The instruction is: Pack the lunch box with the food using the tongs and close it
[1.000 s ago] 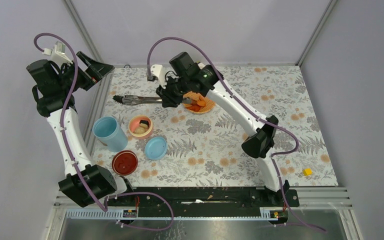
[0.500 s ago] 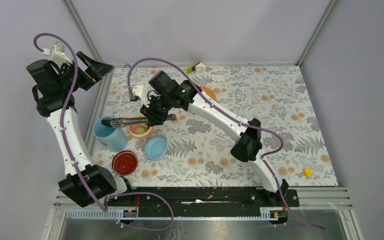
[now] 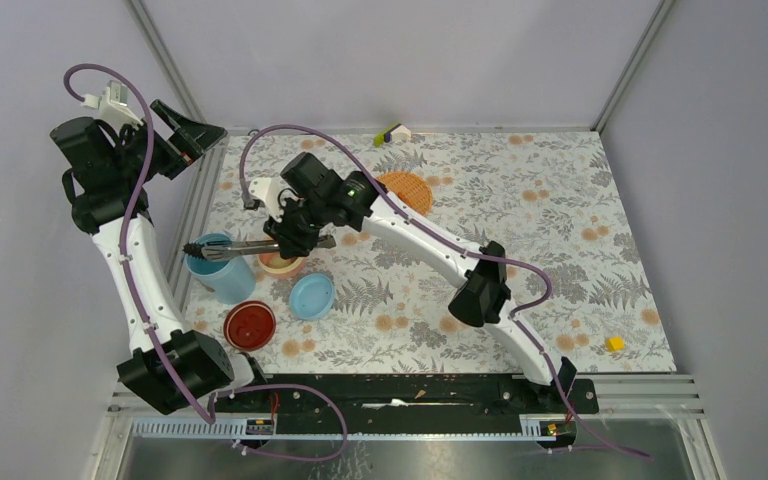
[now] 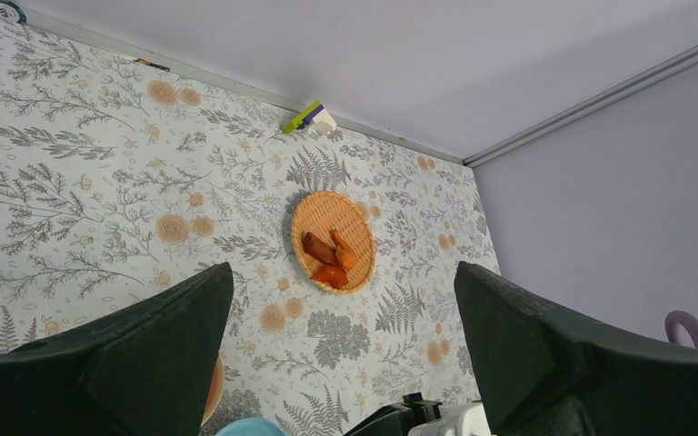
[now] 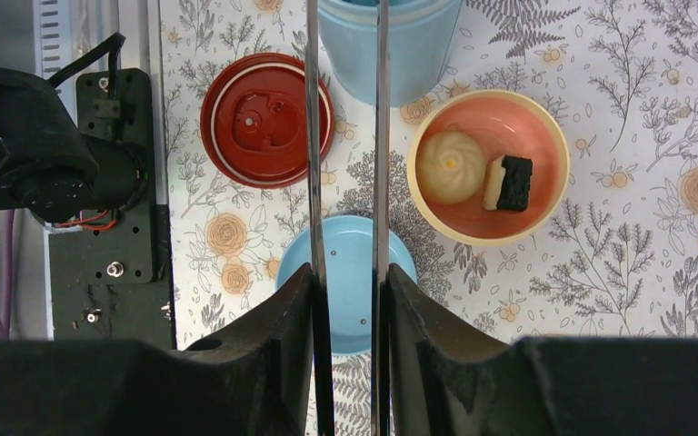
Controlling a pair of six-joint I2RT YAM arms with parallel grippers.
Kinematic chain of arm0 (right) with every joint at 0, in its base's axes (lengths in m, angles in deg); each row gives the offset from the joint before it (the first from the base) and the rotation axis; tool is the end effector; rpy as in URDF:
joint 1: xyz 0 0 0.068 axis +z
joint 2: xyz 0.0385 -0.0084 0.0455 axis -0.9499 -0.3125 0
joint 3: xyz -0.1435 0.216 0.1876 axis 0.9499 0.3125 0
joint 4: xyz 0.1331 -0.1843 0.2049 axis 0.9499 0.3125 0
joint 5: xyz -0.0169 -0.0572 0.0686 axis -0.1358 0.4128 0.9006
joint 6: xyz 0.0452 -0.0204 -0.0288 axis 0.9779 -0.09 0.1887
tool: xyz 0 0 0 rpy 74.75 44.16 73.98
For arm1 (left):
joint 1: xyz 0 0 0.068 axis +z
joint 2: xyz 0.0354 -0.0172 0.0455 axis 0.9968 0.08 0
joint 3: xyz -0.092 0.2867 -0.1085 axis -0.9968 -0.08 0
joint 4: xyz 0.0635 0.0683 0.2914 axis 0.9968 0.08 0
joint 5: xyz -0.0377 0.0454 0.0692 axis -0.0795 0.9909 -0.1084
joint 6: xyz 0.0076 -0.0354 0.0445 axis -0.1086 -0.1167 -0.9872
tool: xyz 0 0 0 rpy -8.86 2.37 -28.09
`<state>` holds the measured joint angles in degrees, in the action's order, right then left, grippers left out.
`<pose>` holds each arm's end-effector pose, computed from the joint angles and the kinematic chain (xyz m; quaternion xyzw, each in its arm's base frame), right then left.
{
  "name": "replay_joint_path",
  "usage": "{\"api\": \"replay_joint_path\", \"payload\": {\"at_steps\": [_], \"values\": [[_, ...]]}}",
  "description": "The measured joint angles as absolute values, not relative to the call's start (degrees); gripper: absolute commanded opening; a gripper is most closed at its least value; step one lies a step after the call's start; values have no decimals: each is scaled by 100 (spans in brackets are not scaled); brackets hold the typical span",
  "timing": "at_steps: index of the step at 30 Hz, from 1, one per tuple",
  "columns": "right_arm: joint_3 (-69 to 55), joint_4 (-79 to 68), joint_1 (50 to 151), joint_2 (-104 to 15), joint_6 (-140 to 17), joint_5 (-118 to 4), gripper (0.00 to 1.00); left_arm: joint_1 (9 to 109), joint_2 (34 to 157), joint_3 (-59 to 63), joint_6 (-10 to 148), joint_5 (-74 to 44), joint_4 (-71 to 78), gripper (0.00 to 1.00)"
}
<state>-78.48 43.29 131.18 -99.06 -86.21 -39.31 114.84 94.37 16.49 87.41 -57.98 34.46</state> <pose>0.2942 0.5309 0.3781 -0.6221 0.6267 0.3330 0.3307 0.2780 0.1204 0.5092 -0.1285 0.7552 -0.3461 0.5416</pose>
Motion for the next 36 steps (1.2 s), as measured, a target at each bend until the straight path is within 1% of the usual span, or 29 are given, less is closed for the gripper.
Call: {"api": "replay_joint_path", "payload": {"at_steps": [19,36], "values": [[-7848,4123,13184,-10031,-8630,-4077,33,11484,9437,1649,8838,-5815,3402,99],[-7846,4121,13186,-10033,-8713,-4226,44,11484,9435,1649,8838,-5839,3378,99]]}}
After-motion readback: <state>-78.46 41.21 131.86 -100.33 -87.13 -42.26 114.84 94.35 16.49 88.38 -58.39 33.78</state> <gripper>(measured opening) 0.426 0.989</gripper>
